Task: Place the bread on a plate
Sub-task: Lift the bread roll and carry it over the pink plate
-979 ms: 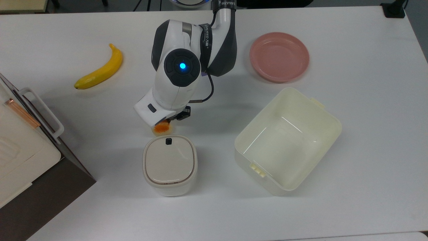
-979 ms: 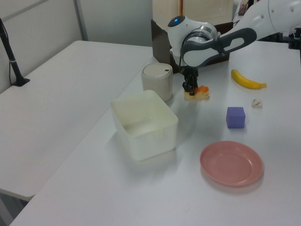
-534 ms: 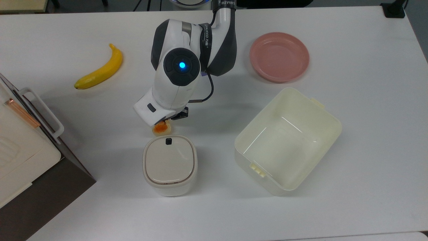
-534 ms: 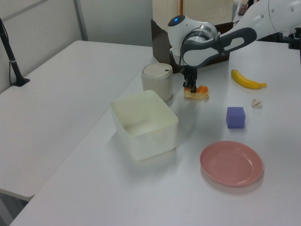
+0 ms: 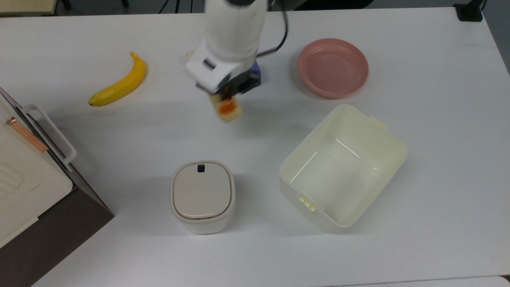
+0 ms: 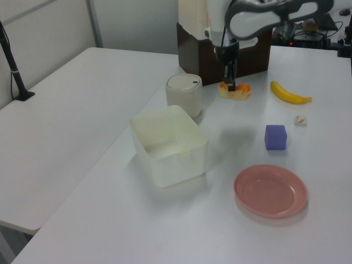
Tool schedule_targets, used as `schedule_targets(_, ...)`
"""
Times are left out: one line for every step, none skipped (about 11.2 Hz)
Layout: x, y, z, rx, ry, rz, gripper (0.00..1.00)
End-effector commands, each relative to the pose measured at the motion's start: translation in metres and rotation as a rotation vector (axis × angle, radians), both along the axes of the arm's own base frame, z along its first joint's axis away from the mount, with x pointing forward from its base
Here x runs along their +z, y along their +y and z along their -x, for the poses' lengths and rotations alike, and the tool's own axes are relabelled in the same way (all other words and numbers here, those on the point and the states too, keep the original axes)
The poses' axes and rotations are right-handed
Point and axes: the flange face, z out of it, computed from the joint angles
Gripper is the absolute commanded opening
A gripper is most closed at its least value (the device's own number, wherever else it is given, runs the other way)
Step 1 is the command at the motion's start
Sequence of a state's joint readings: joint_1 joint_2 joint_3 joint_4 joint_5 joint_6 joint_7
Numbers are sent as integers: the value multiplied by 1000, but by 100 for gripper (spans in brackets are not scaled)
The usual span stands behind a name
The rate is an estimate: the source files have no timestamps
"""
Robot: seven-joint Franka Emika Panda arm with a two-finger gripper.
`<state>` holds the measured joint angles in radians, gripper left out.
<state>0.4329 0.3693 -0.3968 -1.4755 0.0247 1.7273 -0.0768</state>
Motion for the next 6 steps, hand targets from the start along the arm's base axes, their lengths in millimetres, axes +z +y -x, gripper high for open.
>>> schedule_targets(40,60,58,36,-12,-74,0)
schedule_targets(42,84,69,56,-11,-81,0)
schedule_targets(43,102,81,61,-7,-88,0)
schedule_targets(42,127,96,78,0,-93,0)
schedule_targets(39,153,109,90,7,-90,0)
schedule_targets(32,184,124,107,16,-80,0)
